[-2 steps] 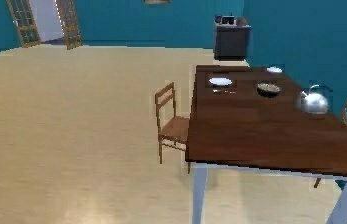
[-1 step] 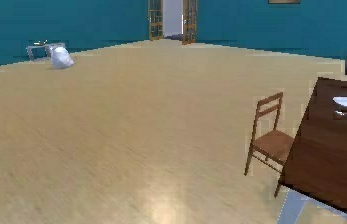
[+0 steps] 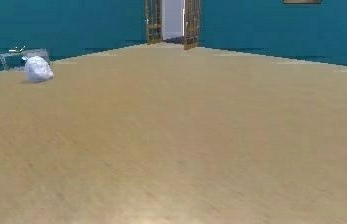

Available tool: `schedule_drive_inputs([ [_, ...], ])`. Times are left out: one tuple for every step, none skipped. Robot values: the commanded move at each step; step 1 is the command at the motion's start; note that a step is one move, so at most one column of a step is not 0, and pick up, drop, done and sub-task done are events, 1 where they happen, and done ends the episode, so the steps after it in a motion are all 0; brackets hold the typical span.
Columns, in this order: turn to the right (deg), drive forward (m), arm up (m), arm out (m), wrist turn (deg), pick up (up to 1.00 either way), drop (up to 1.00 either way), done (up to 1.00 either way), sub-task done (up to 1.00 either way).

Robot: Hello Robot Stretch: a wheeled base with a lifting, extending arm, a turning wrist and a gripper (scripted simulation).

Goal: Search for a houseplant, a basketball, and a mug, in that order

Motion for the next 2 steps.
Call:
schedule_drive_inputs([
  [0.0,1.00,0.00,0.00,0.0,0.00,0.00,0.00,0.00],
  [0.0,1.00,0.00,0.00,0.0,0.00,0.00,0.00,0.00],
])
